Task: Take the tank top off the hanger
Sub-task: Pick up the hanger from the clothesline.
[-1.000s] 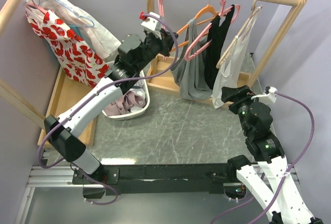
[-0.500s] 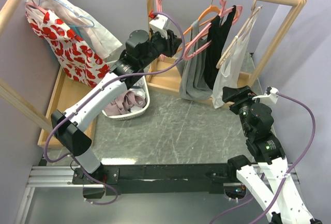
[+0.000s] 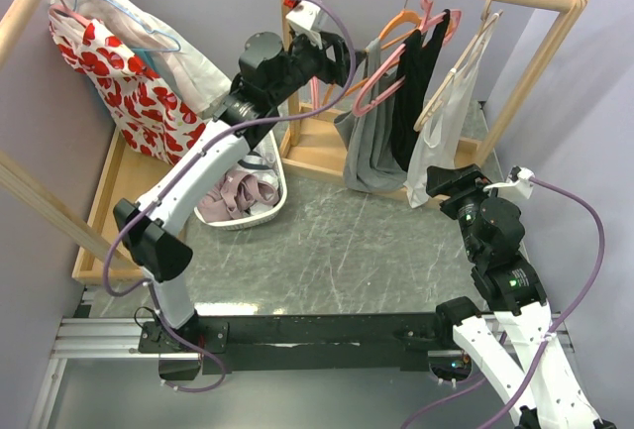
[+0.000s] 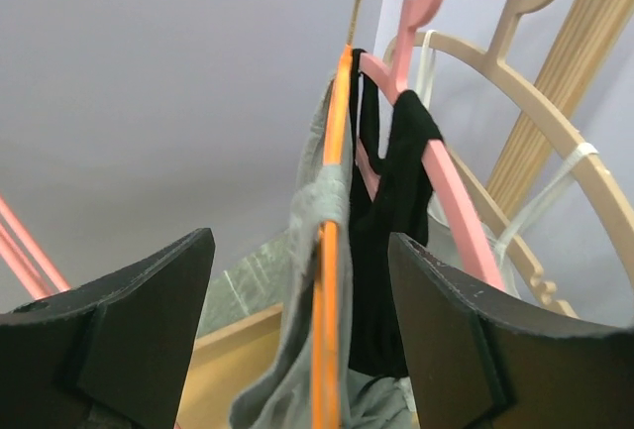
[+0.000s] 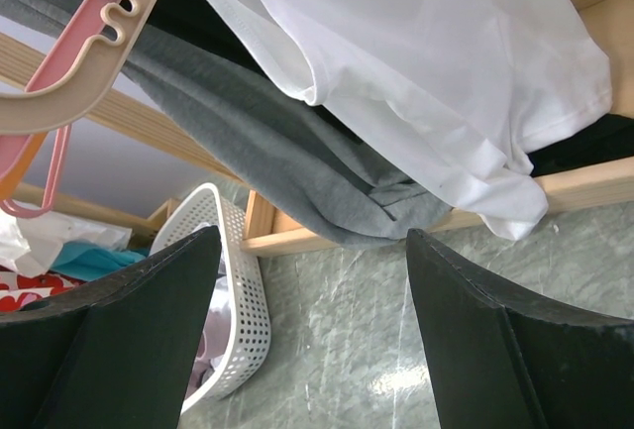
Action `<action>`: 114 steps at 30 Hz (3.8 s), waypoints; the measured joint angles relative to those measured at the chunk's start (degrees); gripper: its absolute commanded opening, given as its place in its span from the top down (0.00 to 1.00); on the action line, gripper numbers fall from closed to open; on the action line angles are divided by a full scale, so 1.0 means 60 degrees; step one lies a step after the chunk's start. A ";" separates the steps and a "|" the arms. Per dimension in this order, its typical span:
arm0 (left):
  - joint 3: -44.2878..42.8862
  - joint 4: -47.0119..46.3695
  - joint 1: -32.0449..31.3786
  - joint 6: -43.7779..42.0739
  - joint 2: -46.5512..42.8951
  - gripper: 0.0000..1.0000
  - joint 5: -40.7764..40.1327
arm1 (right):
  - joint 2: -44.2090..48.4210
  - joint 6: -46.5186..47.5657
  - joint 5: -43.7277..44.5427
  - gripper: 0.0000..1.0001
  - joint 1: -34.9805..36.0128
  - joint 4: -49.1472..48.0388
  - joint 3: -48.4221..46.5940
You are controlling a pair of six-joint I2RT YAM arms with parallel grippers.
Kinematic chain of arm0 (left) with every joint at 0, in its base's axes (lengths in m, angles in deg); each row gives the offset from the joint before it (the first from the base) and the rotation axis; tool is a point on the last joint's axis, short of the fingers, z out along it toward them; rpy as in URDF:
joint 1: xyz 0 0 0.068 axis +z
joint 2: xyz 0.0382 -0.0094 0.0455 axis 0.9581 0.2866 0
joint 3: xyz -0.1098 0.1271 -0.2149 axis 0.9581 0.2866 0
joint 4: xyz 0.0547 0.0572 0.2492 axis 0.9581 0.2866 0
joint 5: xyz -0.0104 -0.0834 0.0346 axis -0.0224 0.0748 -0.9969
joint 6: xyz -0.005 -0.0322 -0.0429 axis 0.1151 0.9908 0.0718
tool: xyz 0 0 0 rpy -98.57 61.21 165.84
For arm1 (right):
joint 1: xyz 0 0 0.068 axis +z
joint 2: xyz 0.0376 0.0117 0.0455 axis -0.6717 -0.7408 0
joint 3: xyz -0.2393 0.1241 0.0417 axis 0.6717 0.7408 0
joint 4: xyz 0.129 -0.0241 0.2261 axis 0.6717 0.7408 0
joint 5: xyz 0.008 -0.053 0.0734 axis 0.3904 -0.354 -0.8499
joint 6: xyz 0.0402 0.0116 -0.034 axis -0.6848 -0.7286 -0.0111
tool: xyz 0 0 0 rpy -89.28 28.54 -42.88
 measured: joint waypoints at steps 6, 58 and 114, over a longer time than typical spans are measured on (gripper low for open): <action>-0.1056 0.0047 0.0226 0.0102 0.0922 0.24 0.0707 | 0.0004 0.0007 0.0000 0.17 -0.0055 0.0000 0.0000; -0.3333 0.0557 -0.0226 0.0379 0.3056 0.99 0.0922 | -0.0171 0.0222 -0.0226 0.16 -0.0302 0.0135 0.0000; 0.5005 0.2532 -0.0980 0.0382 -0.6601 0.99 -0.2076 | -0.0590 0.1231 -0.3031 0.19 -0.0368 -0.0055 -0.1235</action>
